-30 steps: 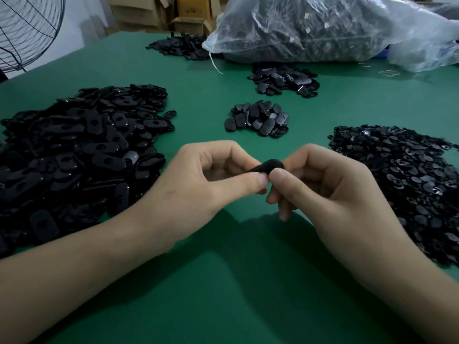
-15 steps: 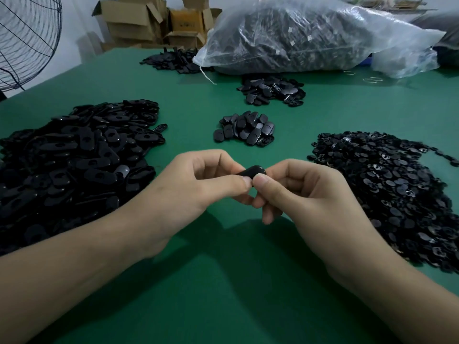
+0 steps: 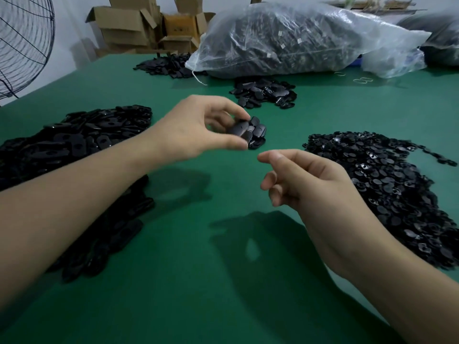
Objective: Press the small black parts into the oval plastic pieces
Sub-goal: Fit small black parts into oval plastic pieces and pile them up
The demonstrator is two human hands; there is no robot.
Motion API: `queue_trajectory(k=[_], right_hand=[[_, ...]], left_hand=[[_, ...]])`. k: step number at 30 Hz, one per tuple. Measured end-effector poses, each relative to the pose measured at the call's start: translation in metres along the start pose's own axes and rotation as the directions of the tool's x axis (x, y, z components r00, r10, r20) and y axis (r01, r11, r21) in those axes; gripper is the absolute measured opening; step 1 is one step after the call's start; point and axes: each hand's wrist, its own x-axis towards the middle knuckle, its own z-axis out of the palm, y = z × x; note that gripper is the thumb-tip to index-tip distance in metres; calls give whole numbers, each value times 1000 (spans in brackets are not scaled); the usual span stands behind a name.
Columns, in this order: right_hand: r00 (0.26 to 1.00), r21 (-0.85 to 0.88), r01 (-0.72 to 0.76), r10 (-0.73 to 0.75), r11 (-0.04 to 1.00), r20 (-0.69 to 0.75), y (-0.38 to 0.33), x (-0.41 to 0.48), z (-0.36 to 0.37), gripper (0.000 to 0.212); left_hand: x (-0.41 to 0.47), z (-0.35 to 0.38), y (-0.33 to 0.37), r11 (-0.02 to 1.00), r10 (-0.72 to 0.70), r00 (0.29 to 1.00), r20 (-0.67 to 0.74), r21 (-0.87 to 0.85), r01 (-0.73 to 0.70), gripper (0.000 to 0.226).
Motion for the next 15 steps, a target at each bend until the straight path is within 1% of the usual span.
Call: queue_trajectory(k=[3, 7, 9, 12, 14, 15], right_hand=[[1000, -17, 18, -18, 1000, 6, 1, -1, 2, 16], [999, -43, 47, -47, 998, 1, 1, 1, 0, 15], [998, -60, 66, -67, 996, -20, 0, 4, -4, 15], [993, -123, 101, -108, 987, -49, 0, 7, -9, 13], [990, -151, 106, -118, 983, -71, -1, 10, -12, 11], [989, -147, 101, -115, 984, -88, -2, 12, -15, 11]], left_hand=[[30, 15, -23, 990, -120, 975, -189, 49, 131, 44], [60, 32, -46, 961, -209, 925, -317, 107, 254, 49], [67, 36, -52, 947, -237, 915, -327, 134, 293, 54], [66, 32, -55, 942, -245, 927, -285, 156, 298, 66], [63, 19, -59, 924, -253, 922, -295, 210, 321, 63], [60, 10, -62, 892, -265, 914, -307, 282, 353, 59]])
